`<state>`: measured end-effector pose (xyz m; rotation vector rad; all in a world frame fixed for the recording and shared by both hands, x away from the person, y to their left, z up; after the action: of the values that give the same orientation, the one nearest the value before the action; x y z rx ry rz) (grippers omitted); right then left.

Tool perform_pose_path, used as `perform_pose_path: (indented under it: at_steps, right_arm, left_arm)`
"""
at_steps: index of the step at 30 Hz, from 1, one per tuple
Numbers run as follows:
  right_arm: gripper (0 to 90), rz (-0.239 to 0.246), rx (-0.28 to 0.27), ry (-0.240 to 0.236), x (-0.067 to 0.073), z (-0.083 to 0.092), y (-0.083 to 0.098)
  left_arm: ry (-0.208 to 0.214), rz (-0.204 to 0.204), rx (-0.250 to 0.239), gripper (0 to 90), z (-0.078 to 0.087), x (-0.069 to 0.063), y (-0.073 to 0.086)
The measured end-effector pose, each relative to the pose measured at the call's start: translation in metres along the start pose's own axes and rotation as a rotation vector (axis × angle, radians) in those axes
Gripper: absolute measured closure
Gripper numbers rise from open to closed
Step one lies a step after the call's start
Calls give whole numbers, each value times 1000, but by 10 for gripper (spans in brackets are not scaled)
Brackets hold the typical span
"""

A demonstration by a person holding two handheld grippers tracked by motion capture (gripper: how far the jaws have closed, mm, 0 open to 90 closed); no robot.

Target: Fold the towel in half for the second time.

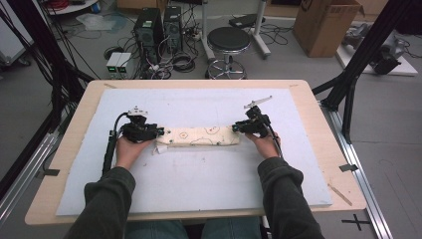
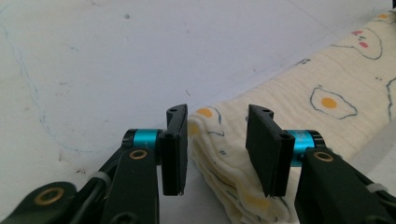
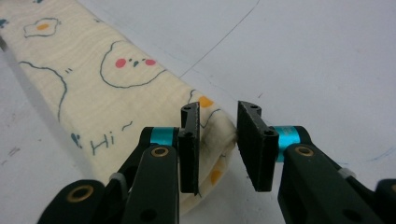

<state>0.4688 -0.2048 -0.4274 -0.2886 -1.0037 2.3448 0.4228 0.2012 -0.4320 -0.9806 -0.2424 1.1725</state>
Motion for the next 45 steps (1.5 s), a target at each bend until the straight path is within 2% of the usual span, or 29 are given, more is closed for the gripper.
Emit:
perform_pose_path:
  at_steps: [6,23,33,37,39,45]
  right_arm:
    - [624,-4,-33,3,1,11,-2]
    - [480,-14,-91,-9,14,28,-8]
    - [306,-2,-115,-8,25,38,-12]
    - [250,0,-128,-5,28,43,-12]
    - [212,-15,-139,-8,29,44,-11]
    - [166,-17,-146,-5,29,50,-10]
  left_arm:
    - [14,-1,-18,523,10,-1,-3]
    - [65,-34,-44,496,33,-14,-7]
    - [88,-25,-70,422,44,-25,-7]
    - [102,-36,-75,392,48,-26,-5]
    - [114,-35,-75,386,50,-26,-5]
    - [115,-46,-74,350,56,-27,-5]
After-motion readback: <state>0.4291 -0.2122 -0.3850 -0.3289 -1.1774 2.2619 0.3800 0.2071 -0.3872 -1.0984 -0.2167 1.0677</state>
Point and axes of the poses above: each handheld gripper's, and its own axes: z roughly backward along the jaws, y roughly out of its underside, x roughly to its left, the point moved 1 cm from there along -z, roughly forward along the jaws, and after that the axes turned 12 degrees about z, right-handed, at the moved point
